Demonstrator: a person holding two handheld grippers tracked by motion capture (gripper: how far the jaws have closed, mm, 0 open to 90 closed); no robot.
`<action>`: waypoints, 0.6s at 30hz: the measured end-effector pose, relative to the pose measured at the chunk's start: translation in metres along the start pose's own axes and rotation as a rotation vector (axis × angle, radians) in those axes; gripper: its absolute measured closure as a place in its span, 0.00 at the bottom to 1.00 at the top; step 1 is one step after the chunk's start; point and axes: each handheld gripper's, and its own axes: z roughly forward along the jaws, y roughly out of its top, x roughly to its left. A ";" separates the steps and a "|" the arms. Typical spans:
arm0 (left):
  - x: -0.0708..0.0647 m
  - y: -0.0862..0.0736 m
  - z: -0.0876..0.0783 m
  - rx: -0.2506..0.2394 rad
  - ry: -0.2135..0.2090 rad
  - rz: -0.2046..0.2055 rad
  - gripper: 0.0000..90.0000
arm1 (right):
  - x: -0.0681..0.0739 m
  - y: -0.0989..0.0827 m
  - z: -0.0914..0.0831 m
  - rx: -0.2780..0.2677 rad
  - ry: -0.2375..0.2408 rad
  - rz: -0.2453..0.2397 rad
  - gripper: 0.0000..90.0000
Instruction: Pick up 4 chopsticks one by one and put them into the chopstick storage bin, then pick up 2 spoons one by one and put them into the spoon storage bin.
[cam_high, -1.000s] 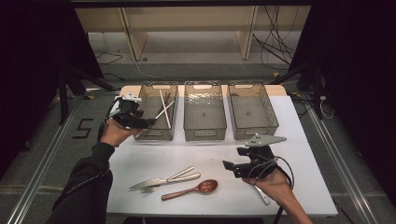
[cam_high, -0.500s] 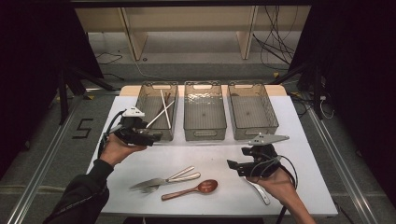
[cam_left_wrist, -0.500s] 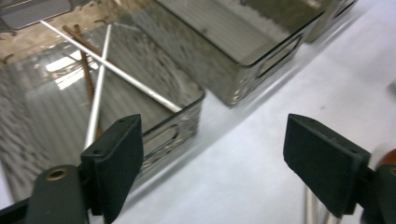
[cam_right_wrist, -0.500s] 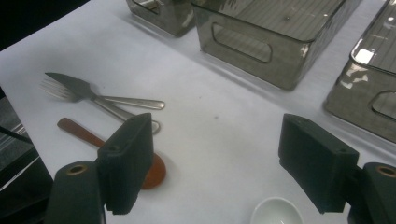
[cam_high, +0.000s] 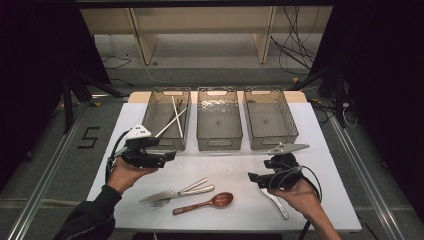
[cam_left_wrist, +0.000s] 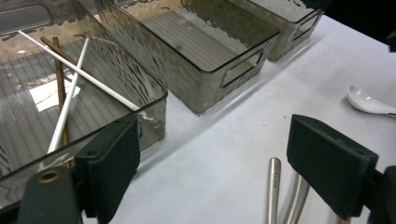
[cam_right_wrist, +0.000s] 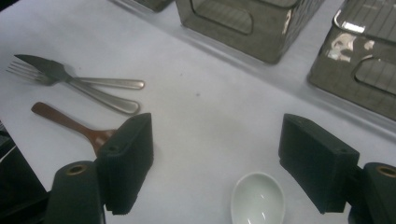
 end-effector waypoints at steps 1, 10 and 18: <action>-0.001 -0.001 -0.001 -0.004 -0.002 0.005 0.19 | -0.001 -0.001 0.000 0.012 0.000 0.003 0.30; -0.012 -0.012 -0.004 -0.012 -0.002 0.042 0.18 | -0.004 -0.003 0.003 0.062 -0.009 0.013 0.30; -0.020 -0.017 -0.009 -0.028 -0.033 0.027 0.17 | -0.005 -0.004 0.005 0.106 -0.022 0.023 0.30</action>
